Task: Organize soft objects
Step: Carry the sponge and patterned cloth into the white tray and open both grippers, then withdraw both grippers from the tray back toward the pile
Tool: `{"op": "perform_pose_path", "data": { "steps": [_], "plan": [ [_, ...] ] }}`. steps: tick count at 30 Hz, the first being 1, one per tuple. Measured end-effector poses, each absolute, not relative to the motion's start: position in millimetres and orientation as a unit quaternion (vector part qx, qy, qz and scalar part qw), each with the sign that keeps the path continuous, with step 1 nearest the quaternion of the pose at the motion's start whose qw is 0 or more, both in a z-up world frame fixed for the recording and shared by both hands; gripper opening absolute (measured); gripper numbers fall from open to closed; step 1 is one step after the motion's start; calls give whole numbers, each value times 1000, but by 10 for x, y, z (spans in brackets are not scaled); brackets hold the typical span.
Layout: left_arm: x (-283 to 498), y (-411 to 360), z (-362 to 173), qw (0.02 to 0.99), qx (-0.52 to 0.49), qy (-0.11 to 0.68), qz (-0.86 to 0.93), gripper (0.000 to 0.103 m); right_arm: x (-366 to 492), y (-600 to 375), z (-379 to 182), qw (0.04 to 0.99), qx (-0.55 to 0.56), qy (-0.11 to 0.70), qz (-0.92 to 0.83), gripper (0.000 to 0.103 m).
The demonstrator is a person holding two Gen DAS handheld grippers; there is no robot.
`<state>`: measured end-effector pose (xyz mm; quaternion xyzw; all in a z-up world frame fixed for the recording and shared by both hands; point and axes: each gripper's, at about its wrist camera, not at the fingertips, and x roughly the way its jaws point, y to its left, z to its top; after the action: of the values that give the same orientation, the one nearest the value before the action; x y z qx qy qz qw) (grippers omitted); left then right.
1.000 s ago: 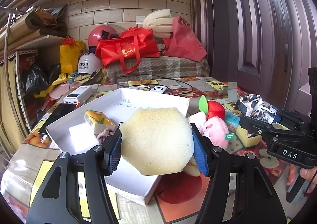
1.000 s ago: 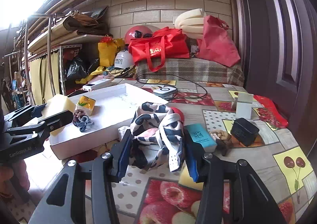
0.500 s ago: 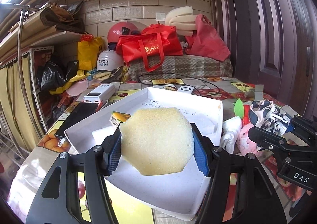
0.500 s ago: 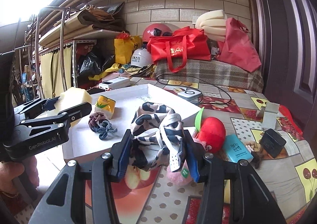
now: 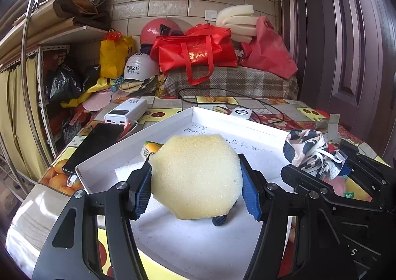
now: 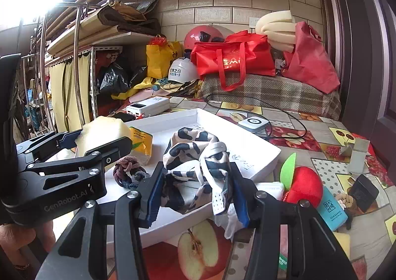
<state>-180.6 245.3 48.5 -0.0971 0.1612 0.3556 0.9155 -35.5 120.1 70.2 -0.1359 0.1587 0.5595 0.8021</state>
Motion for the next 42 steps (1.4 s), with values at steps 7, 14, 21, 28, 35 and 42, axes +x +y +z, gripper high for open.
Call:
{"op": "perform_pose_path", "data": {
  "steps": [7,14,21,28,35,42],
  "plan": [
    [-1686,2635,508,913,-89,153,368,63,-262,1388,701,804,-131,176,553,50],
    [-1610,2831,496,903,-97,157,389,63,-69,1668,683,811,-121,197,537,50],
    [-1564,2863,482,899,-99,171,392,63,90,1972,625,811,-130,234,520,50],
    [-1567,2876,481,897,-98,171,395,63,91,1960,617,809,-128,238,521,50],
    [-1577,2856,479,891,-95,169,412,65,126,1980,613,807,-126,249,521,51],
    [-1679,2851,494,876,-102,143,449,103,195,1979,601,814,-117,259,507,87]
  ]
}}
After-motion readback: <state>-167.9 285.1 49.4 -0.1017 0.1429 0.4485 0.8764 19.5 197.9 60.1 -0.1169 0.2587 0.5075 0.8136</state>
